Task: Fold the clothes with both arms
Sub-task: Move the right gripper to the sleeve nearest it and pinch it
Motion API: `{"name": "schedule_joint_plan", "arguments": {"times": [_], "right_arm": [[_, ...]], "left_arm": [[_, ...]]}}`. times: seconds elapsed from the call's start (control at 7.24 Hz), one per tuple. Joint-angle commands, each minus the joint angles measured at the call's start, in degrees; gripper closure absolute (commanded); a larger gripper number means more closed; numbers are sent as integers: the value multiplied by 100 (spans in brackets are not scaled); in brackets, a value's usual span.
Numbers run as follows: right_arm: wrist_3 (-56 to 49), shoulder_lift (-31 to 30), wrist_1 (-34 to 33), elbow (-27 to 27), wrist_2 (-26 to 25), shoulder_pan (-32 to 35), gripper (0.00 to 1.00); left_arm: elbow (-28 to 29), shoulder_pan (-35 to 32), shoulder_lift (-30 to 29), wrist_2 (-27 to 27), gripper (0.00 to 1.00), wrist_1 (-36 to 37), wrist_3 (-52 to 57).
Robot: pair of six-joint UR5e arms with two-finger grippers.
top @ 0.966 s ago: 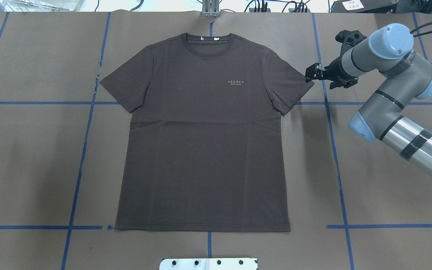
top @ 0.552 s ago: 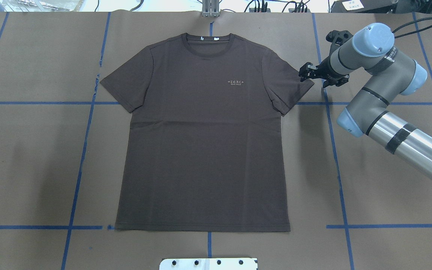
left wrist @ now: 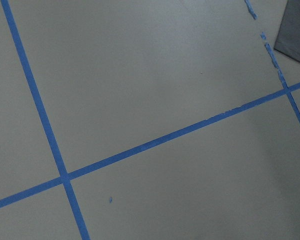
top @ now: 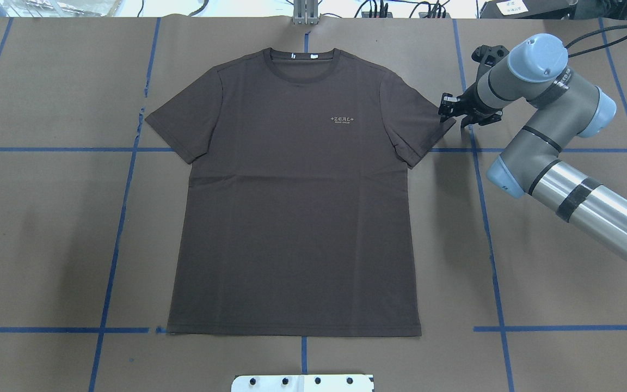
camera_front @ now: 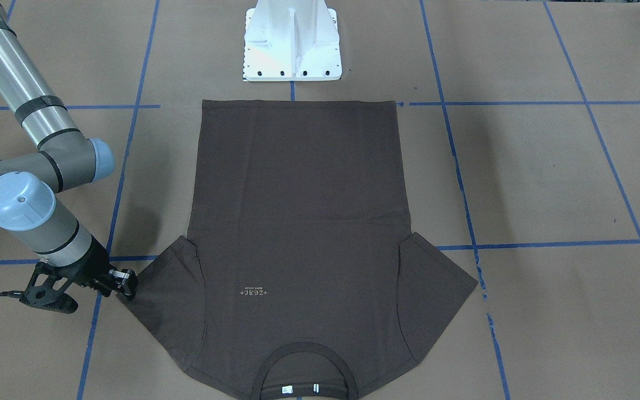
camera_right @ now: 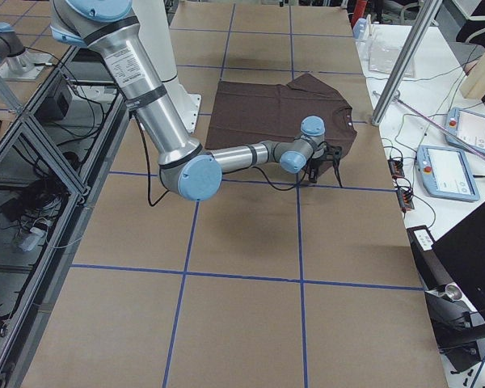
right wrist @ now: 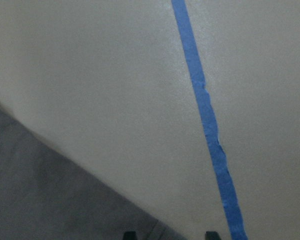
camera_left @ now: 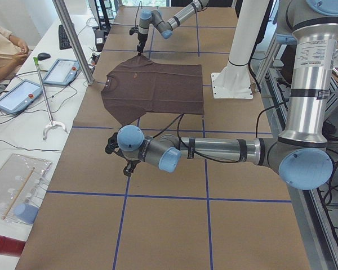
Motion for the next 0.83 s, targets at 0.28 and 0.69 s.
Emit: {"name": "schedule_joint_plan", "arguments": {"times": [0.28,0.69], "right_arm": [[36,87,-25,-4,8,-7,100],[37,150,-60,-4,78,-16,100]], "left_arm": [[-42,0,98,-65,0,2,-14],[-42,0,142,-109,0,-7,-14]]}}
